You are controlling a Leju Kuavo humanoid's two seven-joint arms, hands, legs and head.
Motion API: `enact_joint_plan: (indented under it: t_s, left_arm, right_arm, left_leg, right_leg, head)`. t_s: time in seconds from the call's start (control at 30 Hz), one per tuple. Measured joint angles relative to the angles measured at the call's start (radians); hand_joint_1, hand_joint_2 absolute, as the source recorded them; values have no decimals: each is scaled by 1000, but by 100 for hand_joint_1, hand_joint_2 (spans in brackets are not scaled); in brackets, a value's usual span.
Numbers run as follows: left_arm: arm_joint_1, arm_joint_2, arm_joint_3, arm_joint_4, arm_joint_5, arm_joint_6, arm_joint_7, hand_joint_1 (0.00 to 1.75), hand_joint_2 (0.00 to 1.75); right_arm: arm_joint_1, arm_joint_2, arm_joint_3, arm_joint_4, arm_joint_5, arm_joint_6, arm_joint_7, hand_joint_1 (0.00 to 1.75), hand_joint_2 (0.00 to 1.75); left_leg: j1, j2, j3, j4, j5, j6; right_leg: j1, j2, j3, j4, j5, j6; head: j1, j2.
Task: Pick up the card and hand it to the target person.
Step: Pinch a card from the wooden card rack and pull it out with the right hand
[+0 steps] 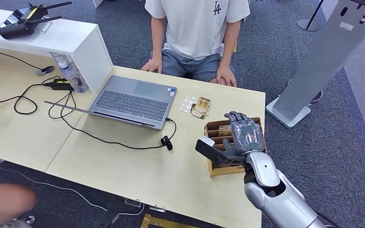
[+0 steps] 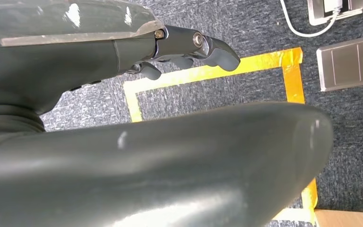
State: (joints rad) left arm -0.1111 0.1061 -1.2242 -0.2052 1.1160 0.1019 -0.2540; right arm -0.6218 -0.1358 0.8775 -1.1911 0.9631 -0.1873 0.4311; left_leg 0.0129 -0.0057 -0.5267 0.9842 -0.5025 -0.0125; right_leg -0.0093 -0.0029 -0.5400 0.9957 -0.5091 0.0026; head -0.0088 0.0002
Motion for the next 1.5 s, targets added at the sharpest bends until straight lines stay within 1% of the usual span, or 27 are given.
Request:
enact_joint_plan:
  t_s: [0.4,0.57,0.83,1.0,1.07,1.2,1.37,1.5]
  left_arm:
    - [0,0,0,0,-1,-1,2,0,0]
    - [0,0,-1,0,-3,-3,3,0,0]
    - [0,-2,-1,0,-4,-2,3,0,0]
    - [0,-3,-1,0,-4,-1,3,0,0]
    - [0,-3,-1,0,-4,-1,3,0,0]
    - [0,-3,-1,0,-4,0,3,0,0]
    - [0,-3,-1,0,-4,0,3,0,0]
    - [0,-3,-1,0,-4,0,3,0,0]
  right_arm:
    - [0,1,0,19,-26,7,-15,62,175]
    - [-1,5,0,52,-40,2,-25,72,175]
    - [-14,18,0,110,-53,-19,-47,76,175]
    - [-22,24,0,129,-52,-20,-48,90,175]
    - [-26,26,0,133,-52,-20,-48,87,175]
    - [-32,29,0,140,-51,-20,-45,73,175]
    - [-30,29,0,144,-49,-18,-43,82,175]
    - [-30,29,0,145,-49,-18,-43,87,175]
  left_leg:
    - [0,0,0,0,0,0]
    - [0,0,0,0,0,0]
    - [0,0,0,0,0,0]
    - [0,0,0,0,0,0]
    - [0,0,0,0,0,0]
    - [0,0,0,0,0,0]
    - [0,0,0,0,0,0]
    - [0,0,0,0,0,0]
  right_leg:
    - [0,0,0,0,0,0]
    - [0,0,0,0,0,0]
    - [0,0,0,0,0,0]
    - [0,0,0,0,0,0]
    - [0,0,0,0,0,0]
    - [0,0,0,0,0,0]
    - [0,0,0,0,0,0]
    - [0,0,0,0,0,0]
  head:
    - [0,0]
    - [0,0]
    - [0,0]
    - [0,0]
    - [0,0]
    - [0,0]
    - [0,0]
    - [0,0]
